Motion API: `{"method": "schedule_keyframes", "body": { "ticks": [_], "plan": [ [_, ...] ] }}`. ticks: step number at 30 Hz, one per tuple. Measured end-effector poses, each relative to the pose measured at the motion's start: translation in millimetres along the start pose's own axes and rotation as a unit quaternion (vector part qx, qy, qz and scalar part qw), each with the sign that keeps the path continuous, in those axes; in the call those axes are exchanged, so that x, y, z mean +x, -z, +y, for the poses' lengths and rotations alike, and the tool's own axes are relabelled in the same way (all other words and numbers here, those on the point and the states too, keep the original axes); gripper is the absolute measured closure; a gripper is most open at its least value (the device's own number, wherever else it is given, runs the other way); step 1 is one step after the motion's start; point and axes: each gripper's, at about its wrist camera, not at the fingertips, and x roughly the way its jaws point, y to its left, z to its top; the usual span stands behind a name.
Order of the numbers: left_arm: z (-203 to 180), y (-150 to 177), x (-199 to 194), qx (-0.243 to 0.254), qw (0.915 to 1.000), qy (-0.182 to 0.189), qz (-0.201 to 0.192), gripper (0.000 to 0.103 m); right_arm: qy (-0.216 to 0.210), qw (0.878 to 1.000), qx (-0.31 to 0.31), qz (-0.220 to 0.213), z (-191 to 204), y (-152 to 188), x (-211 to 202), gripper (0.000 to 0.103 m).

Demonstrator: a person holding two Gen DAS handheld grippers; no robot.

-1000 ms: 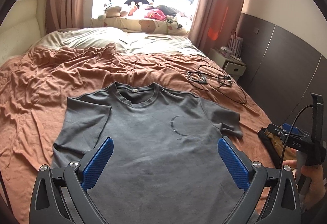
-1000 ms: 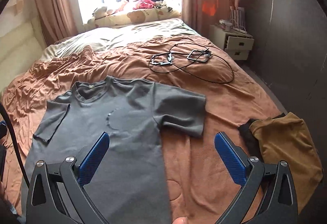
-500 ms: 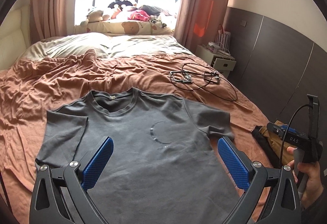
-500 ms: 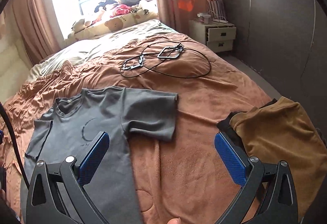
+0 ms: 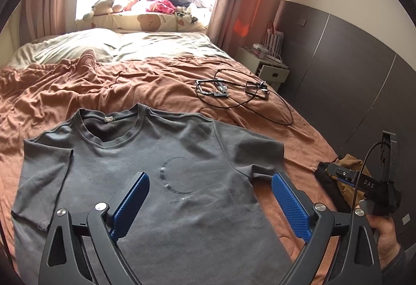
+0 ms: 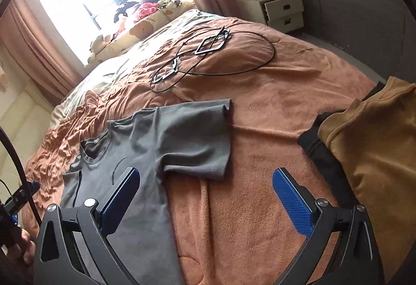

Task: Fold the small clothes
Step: 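Grasp the other sleeve with the right tool and lift it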

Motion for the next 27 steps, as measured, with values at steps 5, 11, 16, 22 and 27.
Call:
{"method": "schedule_keyframes", "body": {
  "ticks": [5, 11, 16, 22, 27],
  "plan": [
    [7, -1, 29, -0.007, 0.9996, 0.009, 0.025, 0.03, -0.012, 0.999, 0.037, 0.034, -19, -10, 36, 0.025],
    [21, -2, 55, -0.018, 0.9989, 0.007, 0.044, 0.046, -0.036, 0.995, 0.072, 0.062, -40, -29, 74, 0.046],
    [28, -2, 77, -0.021, 0.9981, 0.009, 0.057, 0.052, -0.035, 0.993, 0.08, 0.081, -56, -46, 105, 0.057],
    [33, -1, 113, -0.03, 0.9961, 0.021, 0.08, 0.066, -0.02, 0.992, 0.069, 0.099, -60, -60, 127, 0.058],
    [33, 0, 140, -0.043, 0.9941, 0.032, 0.094, 0.069, -0.021, 0.993, 0.042, 0.105, -56, -71, 137, 0.058]
  ]
}}
